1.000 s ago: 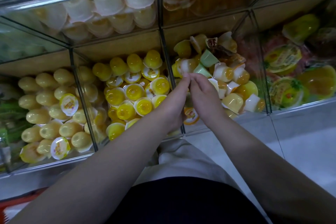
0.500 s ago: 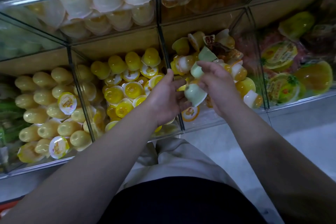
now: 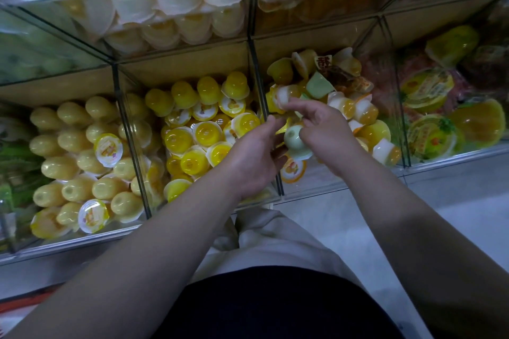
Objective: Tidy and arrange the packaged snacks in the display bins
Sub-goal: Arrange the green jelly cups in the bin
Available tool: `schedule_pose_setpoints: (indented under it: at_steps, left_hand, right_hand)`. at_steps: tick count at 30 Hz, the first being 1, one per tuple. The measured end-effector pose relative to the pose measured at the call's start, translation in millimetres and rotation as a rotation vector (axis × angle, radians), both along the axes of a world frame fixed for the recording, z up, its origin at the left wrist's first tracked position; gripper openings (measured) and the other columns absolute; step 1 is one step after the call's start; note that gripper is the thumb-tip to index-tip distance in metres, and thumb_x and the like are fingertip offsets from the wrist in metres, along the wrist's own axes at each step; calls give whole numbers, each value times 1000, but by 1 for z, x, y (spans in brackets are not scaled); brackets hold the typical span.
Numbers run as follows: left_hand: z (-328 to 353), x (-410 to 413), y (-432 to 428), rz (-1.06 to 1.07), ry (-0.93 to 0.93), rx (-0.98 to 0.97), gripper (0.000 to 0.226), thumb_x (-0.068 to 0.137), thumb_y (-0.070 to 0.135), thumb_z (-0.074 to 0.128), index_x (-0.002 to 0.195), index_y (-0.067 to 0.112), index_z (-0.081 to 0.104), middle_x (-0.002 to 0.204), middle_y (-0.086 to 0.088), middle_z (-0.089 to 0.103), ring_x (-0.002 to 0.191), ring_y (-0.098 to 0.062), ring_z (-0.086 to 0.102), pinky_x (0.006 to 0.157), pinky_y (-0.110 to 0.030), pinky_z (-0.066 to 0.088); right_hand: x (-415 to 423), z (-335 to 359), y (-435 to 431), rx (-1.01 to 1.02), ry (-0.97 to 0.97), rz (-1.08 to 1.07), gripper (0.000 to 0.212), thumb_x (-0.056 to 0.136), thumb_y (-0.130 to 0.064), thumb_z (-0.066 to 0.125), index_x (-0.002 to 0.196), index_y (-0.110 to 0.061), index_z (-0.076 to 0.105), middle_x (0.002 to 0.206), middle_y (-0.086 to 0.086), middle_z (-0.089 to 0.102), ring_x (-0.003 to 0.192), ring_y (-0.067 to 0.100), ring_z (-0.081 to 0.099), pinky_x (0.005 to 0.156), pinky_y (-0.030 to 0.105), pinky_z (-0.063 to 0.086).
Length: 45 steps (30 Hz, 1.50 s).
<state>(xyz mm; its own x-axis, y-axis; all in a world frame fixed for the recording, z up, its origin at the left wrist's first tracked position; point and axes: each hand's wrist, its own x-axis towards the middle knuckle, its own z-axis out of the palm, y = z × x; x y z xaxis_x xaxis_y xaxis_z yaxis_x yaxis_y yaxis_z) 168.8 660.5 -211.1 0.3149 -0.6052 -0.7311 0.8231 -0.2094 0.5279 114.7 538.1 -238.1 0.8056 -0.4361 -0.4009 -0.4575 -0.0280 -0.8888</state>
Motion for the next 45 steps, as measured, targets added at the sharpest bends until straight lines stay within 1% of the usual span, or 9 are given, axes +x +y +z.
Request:
schedule_pose_setpoints:
  at_steps: [3, 7, 10, 15, 20, 25, 30, 38, 45]
  left_hand:
    - [2, 3, 0, 47, -6, -31, 46, 105, 38, 25, 140, 16, 44, 117, -5, 57, 96, -14, 54, 90, -25, 40]
    - [5, 10, 0, 61, -2, -77, 53, 105, 40, 21, 147, 10, 35, 152, -10, 38, 143, -19, 31, 112, -30, 26]
    - [7, 11, -1, 18, -3, -85, 57, 105, 41, 20, 150, 7, 26, 157, -7, 28, 147, -18, 22, 110, -29, 24]
    - [1, 13, 1, -2, 8, -68, 64, 103, 48, 19, 154, 10, 14, 162, -8, 12, 150, -18, 10, 122, -38, 11]
    - [-2, 16, 6, -13, 21, -74, 66, 102, 52, 18, 154, 13, 15, 162, -8, 12, 150, -19, 10, 119, -37, 12]
    - [4, 24, 12, -6, -47, -101, 61, 103, 49, 16, 153, 16, 22, 162, 0, 17, 149, -13, 12, 119, -38, 7]
    - [13, 44, 23, 11, -123, -106, 58, 103, 47, 19, 151, 16, 29, 161, 3, 20, 149, -12, 11, 121, -46, 3]
    - [41, 71, 64, 183, -75, -189, 45, 101, 33, 36, 132, 4, 50, 131, -14, 57, 114, -23, 58, 93, -28, 51]
    - [64, 94, 108, 95, -387, -167, 38, 94, 10, 49, 131, 2, 54, 115, -14, 64, 100, -20, 59, 89, -28, 44]
  right_hand:
    - [5, 2, -4, -169, 18, 150, 66, 74, 18, 45, 124, -21, 61, 149, -1, 42, 140, 9, 35, 103, 10, 31]
    - [5, -14, -3, -401, 61, 327, 65, 75, 15, 53, 133, -14, 55, 148, 7, 43, 140, 17, 36, 101, 9, 23]
    - [0, -34, 2, -488, 102, 389, 63, 72, 11, 60, 131, -8, 55, 133, 10, 55, 125, 23, 50, 93, 11, 30]
    - [-8, -48, 9, -559, 147, 343, 63, 75, 1, 69, 136, -6, 52, 147, 13, 44, 137, 24, 39, 106, 17, 24]
    - [-12, -38, 10, -605, 144, 265, 54, 74, -8, 74, 126, -5, 59, 126, 14, 59, 116, 26, 55, 83, 12, 31]
    - [-11, -17, 14, -487, 86, 75, 45, 77, -20, 77, 119, -14, 61, 99, -2, 64, 88, 11, 58, 67, 10, 38]
    - [8, 8, 32, -286, -39, -78, 38, 76, -27, 81, 107, -23, 60, 94, -12, 64, 86, 1, 63, 73, 9, 47]
    - [50, 45, 73, -205, -202, -71, 26, 73, -44, 74, 91, -30, 61, 83, -13, 65, 77, 0, 61, 68, 20, 50]
    - [82, 77, 109, -90, -308, -50, 26, 67, -39, 80, 85, -30, 63, 80, -10, 67, 74, 1, 63, 65, 19, 51]
